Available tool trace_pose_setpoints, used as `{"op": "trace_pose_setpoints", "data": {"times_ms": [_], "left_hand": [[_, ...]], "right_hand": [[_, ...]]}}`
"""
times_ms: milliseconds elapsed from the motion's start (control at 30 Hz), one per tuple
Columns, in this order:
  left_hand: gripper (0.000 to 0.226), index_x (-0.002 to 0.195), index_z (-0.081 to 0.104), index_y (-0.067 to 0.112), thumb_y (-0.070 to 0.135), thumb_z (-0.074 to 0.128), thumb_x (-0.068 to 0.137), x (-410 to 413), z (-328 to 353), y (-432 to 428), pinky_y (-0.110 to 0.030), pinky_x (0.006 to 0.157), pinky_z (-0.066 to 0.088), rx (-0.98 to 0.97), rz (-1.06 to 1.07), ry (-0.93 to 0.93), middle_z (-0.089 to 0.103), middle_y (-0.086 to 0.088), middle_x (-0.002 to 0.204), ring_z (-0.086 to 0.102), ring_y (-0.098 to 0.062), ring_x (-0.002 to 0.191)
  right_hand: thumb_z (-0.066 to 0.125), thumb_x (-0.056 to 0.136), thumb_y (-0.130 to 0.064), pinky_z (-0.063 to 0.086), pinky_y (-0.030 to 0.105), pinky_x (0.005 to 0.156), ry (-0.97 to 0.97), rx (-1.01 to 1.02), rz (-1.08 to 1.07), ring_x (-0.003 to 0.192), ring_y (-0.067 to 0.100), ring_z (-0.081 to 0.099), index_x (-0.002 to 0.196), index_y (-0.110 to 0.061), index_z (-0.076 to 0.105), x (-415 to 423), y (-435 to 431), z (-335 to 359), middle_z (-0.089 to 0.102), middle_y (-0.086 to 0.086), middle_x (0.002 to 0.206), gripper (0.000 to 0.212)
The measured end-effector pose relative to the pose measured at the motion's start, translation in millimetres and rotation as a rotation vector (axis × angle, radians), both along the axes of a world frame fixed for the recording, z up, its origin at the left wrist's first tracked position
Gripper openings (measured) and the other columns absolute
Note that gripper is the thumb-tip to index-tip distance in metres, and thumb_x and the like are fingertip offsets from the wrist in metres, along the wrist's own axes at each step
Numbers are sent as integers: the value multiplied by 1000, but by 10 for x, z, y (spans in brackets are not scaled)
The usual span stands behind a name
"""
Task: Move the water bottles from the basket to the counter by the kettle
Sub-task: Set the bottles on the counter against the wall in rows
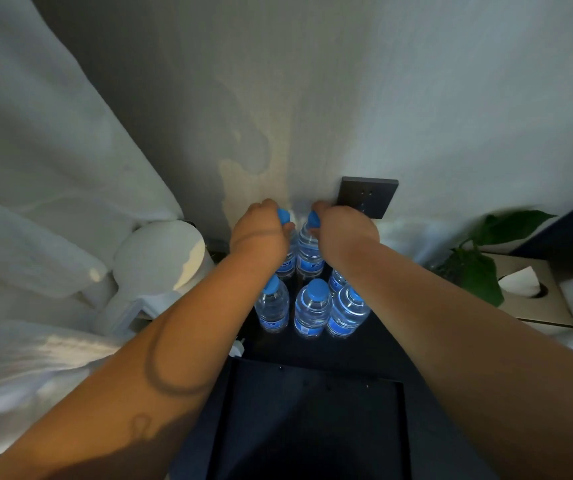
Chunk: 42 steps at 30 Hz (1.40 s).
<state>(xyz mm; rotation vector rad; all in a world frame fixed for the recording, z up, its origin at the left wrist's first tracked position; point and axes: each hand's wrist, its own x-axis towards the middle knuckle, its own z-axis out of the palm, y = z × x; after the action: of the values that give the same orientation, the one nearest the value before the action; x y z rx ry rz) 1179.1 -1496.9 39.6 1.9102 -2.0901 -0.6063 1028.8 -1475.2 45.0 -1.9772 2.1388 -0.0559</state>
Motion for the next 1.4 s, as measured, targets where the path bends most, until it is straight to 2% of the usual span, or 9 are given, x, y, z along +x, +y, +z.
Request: {"op": "trace_pose_setpoints", "data": {"times_ms": [300,467,567,767,933,1067,1200,1333,1400], "left_hand": [[27,121,67,10,25,65,100,59,124,-137,-38,87,52,43,-118,-91,67,-11,115,64,-30,103],[20,109,71,10,24,68,96,45,147,-265,-33,79,47,120,-167,-168,69,-10,109,64,-25,96],[15,101,72,11,24,70,94,66,126,-283,-32,76,47,83,-197,-170,69,-8,102,65,-25,94],[13,100,69,8,20,67,97,75,75,-282,-33,77,46,58,-223,-150,66,-10,100,62,-25,92],[21,112,70,4,20,67,98,58,70,-294,-34,84,48,54,-230,-154,67,-14,112,65,-30,105],[16,108,69,8,20,67,97,104,39,-292,-33,77,43,13,-228,-145,67,-12,108,65,-29,101],[19,106,69,9,26,66,98,116,47,-256,-32,76,45,-24,-226,-168,67,-9,104,64,-27,97],[17,105,70,13,28,68,96,105,55,-253,-33,78,50,-45,-223,-185,68,-7,103,64,-27,95],[15,104,70,14,27,68,96,114,54,-250,-35,80,53,-52,-226,-178,69,-7,102,64,-27,93]], "right_hand": [[63,99,-14,46,37,69,7,-51,10,81,25,56,129,-23,51,-30,38,-61,56,1,89,34],[65,98,-14,44,36,69,29,-64,16,79,24,57,126,-23,52,-38,45,-62,55,-1,84,33],[66,98,-16,43,36,69,51,-52,16,79,24,58,126,-24,52,-35,31,-40,55,-2,83,32],[61,105,-29,43,37,72,44,-35,12,83,23,57,128,-22,54,-37,9,-15,51,-4,80,25],[59,105,-43,42,36,76,55,-27,1,84,21,54,124,-21,59,-33,-7,50,55,-3,90,30],[55,103,-55,42,36,77,123,-54,-2,82,21,54,119,-21,61,-7,8,39,55,-3,86,38],[59,102,-53,42,36,74,126,-15,19,81,22,55,111,-19,61,-7,-13,110,51,-3,79,36],[62,104,-34,48,33,68,67,-15,86,81,22,57,126,-22,61,-25,-26,156,56,-2,87,25],[61,105,-32,48,34,70,80,-2,90,83,23,58,127,-21,62,-14,-38,169,56,0,90,24]]}}
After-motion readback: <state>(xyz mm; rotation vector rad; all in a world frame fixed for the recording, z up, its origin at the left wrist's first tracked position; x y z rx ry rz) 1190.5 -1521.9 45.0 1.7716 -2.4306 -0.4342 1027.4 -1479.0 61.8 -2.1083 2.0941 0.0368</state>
